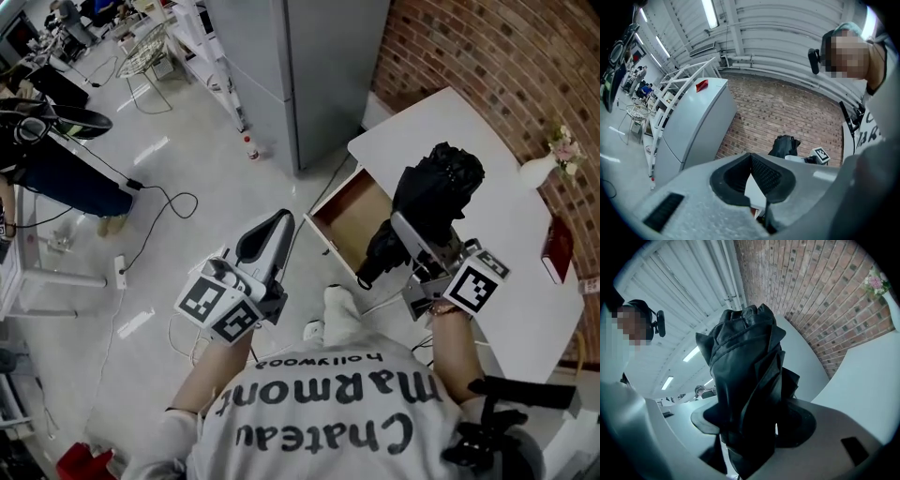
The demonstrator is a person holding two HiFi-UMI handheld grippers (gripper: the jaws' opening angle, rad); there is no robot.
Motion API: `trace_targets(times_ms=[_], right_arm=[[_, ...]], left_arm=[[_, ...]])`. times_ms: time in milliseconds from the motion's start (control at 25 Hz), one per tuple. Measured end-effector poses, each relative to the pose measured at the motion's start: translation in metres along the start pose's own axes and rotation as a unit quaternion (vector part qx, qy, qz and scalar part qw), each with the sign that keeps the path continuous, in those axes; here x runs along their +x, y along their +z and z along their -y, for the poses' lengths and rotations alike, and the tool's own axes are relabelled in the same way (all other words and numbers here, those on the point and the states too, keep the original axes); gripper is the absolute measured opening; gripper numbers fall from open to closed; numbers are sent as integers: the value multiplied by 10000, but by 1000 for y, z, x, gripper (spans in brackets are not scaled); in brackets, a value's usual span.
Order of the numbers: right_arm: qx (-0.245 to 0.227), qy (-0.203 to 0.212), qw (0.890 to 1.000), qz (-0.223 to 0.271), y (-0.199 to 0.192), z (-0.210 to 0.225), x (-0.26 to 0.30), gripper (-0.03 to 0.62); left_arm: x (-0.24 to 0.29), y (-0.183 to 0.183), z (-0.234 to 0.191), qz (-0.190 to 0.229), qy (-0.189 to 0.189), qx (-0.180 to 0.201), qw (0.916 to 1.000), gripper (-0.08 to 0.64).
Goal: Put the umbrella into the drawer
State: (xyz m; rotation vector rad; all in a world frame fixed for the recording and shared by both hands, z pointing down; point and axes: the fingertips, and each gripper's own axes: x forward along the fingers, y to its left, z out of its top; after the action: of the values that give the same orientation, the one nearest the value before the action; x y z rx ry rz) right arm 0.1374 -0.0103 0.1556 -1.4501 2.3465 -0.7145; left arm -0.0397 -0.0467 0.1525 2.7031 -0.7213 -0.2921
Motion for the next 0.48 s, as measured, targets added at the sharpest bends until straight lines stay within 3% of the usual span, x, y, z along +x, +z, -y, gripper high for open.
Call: trace_targets(times_ms=[320, 480], right_arm=[[63, -83, 9992, -373, -10, 57, 56, 290], [151, -176, 9970, -745, -30, 91, 78, 290]], left_arm=[[37, -25, -49, -216, 309, 259, 9990, 15], [51, -46, -71, -269, 551, 56, 9981, 15]])
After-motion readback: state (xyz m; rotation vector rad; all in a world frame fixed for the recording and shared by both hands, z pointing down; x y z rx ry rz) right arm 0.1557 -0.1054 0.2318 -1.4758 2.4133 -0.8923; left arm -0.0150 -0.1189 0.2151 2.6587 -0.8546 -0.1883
